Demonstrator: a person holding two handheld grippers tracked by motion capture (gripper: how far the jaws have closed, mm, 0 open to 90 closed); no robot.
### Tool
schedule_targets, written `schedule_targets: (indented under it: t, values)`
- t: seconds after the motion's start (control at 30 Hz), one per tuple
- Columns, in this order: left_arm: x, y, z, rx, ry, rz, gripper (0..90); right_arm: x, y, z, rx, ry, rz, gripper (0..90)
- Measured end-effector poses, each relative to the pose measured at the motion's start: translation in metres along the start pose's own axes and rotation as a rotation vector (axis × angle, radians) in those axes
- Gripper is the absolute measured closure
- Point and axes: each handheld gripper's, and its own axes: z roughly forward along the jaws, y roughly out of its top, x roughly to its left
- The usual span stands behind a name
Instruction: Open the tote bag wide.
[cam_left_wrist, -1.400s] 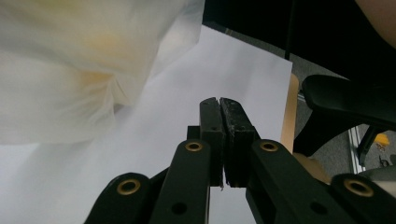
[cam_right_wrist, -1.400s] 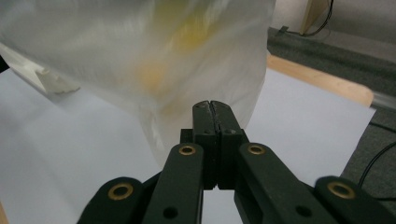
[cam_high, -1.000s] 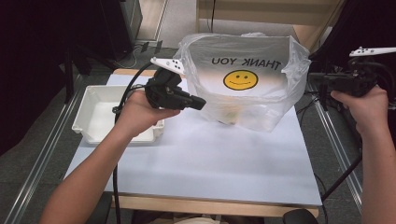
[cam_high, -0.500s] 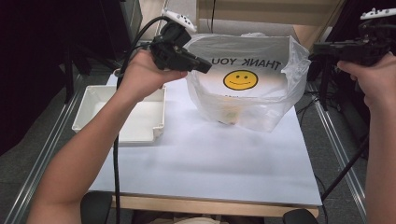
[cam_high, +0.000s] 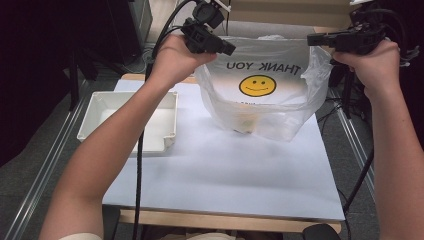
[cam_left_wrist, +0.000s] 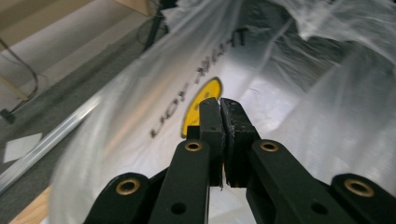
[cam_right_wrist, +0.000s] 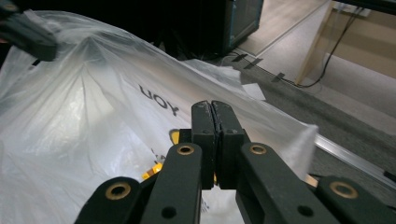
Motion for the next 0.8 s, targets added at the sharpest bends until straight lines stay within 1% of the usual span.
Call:
schedule_targets:
  t: [0.07,0.2,0.3,0.37,0.47,0.5,0.63,0.8]
  values:
    - [0.005,0.002,0.004,-0.004,0.016,-0.025,88.9,0.003,0.002,0.004,-0.006,0.006,-0.006,90.0]
    - [0.012,0.004,0.013,-0.001,0.027,-0.054,89.0,0.009,0.008,0.013,0.0,0.019,0.002,90.0]
    - [0.015,0.003,0.021,0.011,0.029,-0.062,88.7,0.015,0.011,0.022,0.006,0.031,0.001,90.0]
    - [0.015,0.002,0.026,0.018,0.027,-0.065,88.4,0.019,0.01,0.029,0.024,0.031,-0.012,90.0]
    - [0.015,-0.001,0.033,0.023,0.035,-0.062,88.3,0.022,0.008,0.041,0.075,0.016,-0.016,90.0]
    - [0.015,-0.002,0.034,0.024,0.035,-0.063,88.1,0.023,0.007,0.046,0.096,0.012,-0.025,90.0]
    - [0.017,-0.007,0.041,0.03,0.038,-0.07,87.3,0.022,-0.001,0.058,0.125,0.006,-0.056,90.0]
    - [0.022,-0.014,0.049,0.045,0.041,-0.09,86.7,0.016,-0.013,0.07,0.166,0.006,-0.045,90.0]
